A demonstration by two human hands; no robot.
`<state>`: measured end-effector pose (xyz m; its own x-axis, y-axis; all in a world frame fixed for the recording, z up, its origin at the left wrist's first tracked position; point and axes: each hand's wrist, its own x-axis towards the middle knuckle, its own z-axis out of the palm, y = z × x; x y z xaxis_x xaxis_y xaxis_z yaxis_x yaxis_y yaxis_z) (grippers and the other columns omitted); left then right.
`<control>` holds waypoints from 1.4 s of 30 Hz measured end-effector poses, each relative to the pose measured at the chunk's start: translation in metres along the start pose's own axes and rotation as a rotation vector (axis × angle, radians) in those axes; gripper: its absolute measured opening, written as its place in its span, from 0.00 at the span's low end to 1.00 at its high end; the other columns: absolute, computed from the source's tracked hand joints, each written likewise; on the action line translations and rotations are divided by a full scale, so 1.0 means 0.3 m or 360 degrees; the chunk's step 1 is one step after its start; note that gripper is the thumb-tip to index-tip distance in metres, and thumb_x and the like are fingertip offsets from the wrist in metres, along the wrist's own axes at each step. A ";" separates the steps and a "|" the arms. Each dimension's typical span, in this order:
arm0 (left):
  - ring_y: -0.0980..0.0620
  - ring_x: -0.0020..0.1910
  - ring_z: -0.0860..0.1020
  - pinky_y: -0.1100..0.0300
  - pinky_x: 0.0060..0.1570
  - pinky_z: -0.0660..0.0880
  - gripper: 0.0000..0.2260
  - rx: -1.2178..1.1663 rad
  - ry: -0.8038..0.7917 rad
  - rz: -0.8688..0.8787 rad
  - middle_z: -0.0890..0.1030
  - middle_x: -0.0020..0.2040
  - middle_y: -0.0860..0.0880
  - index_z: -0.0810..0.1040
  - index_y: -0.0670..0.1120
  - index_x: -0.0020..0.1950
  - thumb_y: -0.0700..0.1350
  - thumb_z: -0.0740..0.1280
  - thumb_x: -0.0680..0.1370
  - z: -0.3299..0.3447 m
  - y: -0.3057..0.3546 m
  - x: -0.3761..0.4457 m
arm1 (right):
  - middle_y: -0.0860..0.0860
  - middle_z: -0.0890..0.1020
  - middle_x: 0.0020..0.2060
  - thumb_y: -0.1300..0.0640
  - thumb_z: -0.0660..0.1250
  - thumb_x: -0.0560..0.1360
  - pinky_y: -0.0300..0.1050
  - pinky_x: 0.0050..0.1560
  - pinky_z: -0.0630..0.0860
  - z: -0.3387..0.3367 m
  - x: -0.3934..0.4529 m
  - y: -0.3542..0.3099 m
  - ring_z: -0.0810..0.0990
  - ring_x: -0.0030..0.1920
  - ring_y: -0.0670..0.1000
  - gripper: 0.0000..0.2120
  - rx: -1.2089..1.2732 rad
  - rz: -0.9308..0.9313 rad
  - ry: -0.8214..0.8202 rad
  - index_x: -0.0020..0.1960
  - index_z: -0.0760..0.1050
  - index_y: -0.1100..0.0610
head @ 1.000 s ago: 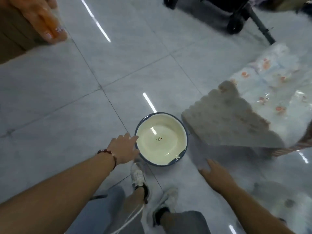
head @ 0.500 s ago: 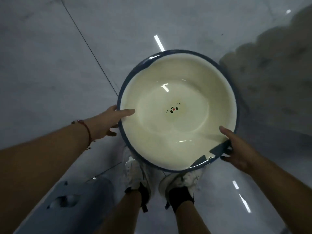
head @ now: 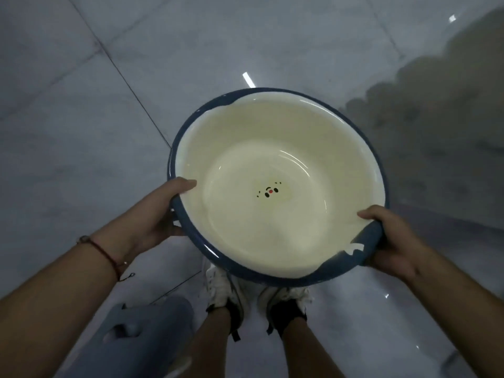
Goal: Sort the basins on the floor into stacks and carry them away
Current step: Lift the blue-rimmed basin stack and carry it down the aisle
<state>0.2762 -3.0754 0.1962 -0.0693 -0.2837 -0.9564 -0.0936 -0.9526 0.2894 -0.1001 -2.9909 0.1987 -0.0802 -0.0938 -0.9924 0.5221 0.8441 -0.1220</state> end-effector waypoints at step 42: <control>0.38 0.45 0.73 0.44 0.42 0.74 0.26 0.2703 -0.1674 0.0390 0.72 0.54 0.40 0.70 0.43 0.61 0.44 0.72 0.66 1.272 -1.260 -2.766 | 0.58 0.76 0.40 0.50 0.75 0.65 0.54 0.33 0.78 -0.442 -2.670 2.456 0.75 0.39 0.59 0.20 0.3411 -0.0857 0.0830 0.46 0.73 0.62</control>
<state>-0.0099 -2.4382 0.8954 -0.6071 0.3956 -0.6892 -0.6126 0.3194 0.7230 0.2364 -2.2238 0.9061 -0.4359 0.3580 -0.8258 0.2029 -0.8548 -0.4777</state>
